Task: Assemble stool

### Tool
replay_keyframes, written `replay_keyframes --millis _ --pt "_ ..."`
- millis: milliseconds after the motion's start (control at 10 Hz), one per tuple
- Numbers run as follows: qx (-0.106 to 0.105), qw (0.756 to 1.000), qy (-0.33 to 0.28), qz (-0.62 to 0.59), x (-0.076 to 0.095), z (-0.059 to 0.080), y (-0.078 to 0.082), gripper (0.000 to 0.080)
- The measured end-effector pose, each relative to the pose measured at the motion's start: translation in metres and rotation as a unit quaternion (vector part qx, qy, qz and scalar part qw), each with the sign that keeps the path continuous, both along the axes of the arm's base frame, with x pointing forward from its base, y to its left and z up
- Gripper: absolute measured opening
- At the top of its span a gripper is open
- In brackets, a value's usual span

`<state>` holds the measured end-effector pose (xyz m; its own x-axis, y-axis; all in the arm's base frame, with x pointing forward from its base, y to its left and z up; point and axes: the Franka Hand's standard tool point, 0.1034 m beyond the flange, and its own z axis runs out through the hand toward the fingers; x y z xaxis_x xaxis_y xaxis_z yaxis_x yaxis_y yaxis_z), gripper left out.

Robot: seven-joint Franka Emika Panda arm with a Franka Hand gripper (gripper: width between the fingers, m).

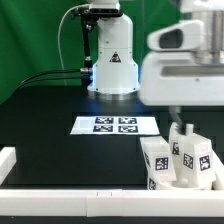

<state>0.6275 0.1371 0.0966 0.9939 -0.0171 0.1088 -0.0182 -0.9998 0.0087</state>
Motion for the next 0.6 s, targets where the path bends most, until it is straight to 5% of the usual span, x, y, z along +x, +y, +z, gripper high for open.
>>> replay_keyframes --millis 300,500,600 --pt "-0.025 0.994 0.002 0.106 0.002 0.000 -0.009 0.0649" --pt "-0.062 0.977 0.037 0.203 0.005 -0.003 -0.014 0.0649" --pt "-0.060 0.979 0.024 0.193 0.011 0.001 -0.021 0.0649"
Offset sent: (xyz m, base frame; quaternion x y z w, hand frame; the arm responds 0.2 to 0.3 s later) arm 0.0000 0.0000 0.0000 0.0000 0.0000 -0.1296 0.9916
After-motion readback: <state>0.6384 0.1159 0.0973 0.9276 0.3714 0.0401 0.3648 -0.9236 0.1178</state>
